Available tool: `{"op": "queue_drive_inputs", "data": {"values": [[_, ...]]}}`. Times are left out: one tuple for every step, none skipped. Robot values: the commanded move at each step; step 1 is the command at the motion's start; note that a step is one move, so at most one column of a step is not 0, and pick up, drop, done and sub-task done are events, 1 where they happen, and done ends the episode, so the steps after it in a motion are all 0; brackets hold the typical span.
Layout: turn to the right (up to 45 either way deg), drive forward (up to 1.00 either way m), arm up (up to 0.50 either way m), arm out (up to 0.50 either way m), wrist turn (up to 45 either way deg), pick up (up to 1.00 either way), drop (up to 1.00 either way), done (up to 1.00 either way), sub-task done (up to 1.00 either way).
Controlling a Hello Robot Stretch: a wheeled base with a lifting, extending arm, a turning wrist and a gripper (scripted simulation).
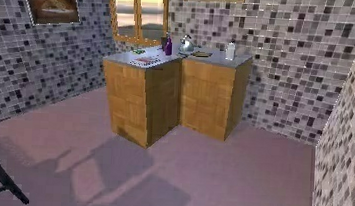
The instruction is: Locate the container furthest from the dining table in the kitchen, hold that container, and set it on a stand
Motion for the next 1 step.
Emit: {"op": "queue_drive_inputs", "data": {"values": [[-21.0,0.00,0.00,0.00,0.0,0.00,0.00,0.00,0.00]]}}
